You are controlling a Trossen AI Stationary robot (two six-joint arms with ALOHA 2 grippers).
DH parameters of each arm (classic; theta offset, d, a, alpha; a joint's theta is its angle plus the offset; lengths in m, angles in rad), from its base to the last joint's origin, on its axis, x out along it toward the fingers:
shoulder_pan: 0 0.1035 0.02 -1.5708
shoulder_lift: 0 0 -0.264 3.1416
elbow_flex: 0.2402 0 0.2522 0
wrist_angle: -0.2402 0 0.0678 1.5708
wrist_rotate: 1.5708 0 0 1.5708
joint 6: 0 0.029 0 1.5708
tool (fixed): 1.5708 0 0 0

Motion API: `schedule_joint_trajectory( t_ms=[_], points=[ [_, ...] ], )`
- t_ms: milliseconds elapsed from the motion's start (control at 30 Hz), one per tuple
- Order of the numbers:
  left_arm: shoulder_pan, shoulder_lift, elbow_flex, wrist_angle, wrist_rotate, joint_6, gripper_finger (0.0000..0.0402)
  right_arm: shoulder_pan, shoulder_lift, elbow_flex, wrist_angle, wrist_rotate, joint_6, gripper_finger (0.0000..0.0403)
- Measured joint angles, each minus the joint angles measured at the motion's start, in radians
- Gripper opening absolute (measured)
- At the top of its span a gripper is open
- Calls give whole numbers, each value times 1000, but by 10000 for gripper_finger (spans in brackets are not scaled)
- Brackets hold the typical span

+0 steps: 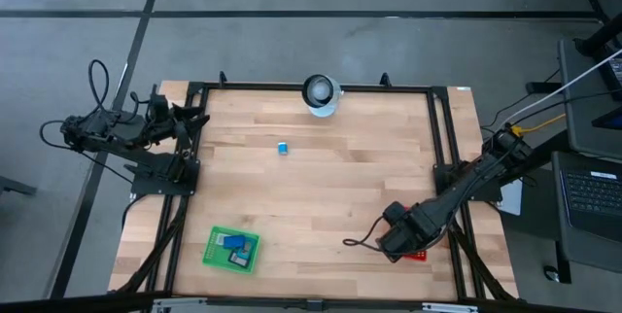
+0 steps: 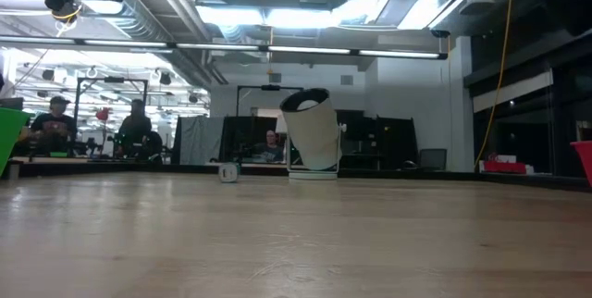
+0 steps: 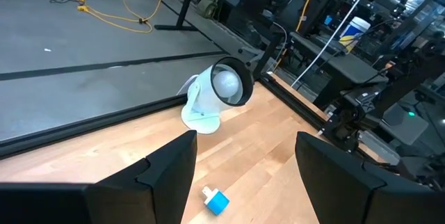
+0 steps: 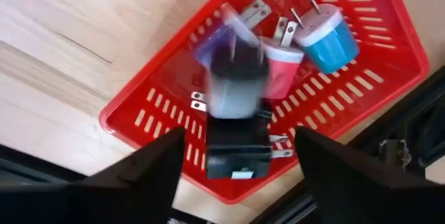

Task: Pick & Place Office items
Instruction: Put the light blue charger adapter into the red bin

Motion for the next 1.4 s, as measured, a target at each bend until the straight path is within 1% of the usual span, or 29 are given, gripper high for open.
schedule_joint_trajectory(
  t_ms=[100,167,233,333,433,533,600,667,733,767,800,833,900,1033,1133,1200,1333,1400],
  points=[
    [0,0,0,0,-2,-1,239,-8,0,0,2,0,0,296],
    [0,0,0,0,-3,-1,239,-18,0,0,6,5,-1,297],
    [0,0,0,0,-2,-1,239,-37,-3,4,19,34,-9,291],
    [0,0,0,0,-2,-7,239,-92,-33,21,91,155,-23,276],
    [0,0,0,0,-2,-8,239,-175,-78,26,188,321,-28,262],
    [0,0,0,0,-2,-8,239,-289,-124,27,364,459,-92,251],
    [0,0,0,0,6,-4,239,-373,-140,28,563,512,-184,247],
    [0,0,0,0,17,0,239,-454,-140,29,786,510,-282,245],
    [0,0,0,0,27,1,239,-531,-124,30,1013,477,-353,245],
    [0,0,0,0,28,4,239,-566,-110,32,1109,448,-370,245],
    [0,0,0,0,29,8,239,-602,-95,37,1150,420,-375,245],
    [0,0,0,0,29,8,239,-633,-73,56,1145,395,-384,245],
    [0,0,0,0,29,10,239,-682,-18,122,1067,359,-418,245],
    [0,0,0,0,33,14,239,-738,136,316,896,284,-474,245],
    [0,0,0,0,45,26,239,-752,279,494,773,249,-505,245],
    [0,0,0,0,51,26,239,-761,373,628,655,230,-517,245],
    [0,0,0,0,57,26,239,-776,575,896,410,224,-575,245],
    [0,0,0,0,59,26,239,-782,656,1016,322,213,-604,245]
  ],
)
